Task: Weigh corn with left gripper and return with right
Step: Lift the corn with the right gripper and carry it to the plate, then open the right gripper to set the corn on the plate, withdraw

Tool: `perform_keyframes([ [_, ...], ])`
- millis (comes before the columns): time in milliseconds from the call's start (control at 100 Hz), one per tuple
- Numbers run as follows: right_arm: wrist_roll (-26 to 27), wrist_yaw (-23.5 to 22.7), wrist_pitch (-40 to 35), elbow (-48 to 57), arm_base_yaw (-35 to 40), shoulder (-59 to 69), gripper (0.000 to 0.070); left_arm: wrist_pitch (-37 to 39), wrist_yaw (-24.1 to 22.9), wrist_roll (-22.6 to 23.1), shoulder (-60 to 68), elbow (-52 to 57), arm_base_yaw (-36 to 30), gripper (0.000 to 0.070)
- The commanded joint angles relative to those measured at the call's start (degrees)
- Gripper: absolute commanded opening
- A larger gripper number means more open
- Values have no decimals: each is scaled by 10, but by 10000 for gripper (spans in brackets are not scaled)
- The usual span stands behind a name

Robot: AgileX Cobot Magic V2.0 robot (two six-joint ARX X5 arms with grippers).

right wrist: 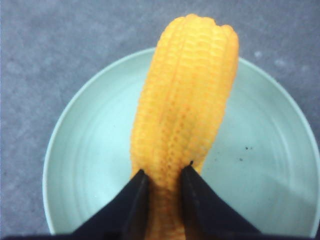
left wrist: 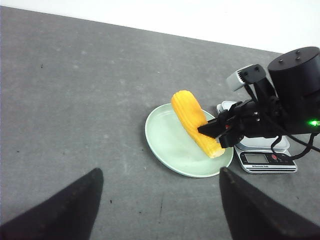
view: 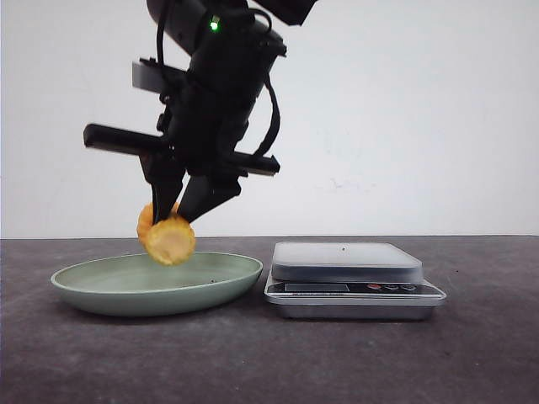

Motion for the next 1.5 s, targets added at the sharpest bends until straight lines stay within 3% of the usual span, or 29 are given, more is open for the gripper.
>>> perform_keyframes([
  [0, 7, -2, 4, 17, 6, 16, 0, 4, 0, 5, -1, 6, -5, 433],
  [760, -5, -6, -27, 17, -6, 20, 2, 4, -1, 7, -1, 6, -5, 433],
  [810, -5, -6, -27, 17, -6, 20, 64, 4, -1, 8, -1, 6, -5, 433],
  [920, -5, -6, -29, 17, -6, 20, 302, 4, -1, 8, -1, 6, -5, 433],
  [980, -5, -6, -29, 17, -5, 20, 362, 4, -1, 9, -1, 6, -5, 433],
  [1250, 1, -11, -19, 20, -3, 19, 374, 5, -1, 9, -1, 6, -5, 433],
  [1490, -28, -10, -122, 89, -19, -6, 380, 5, -1, 9, -1, 6, -5, 433],
])
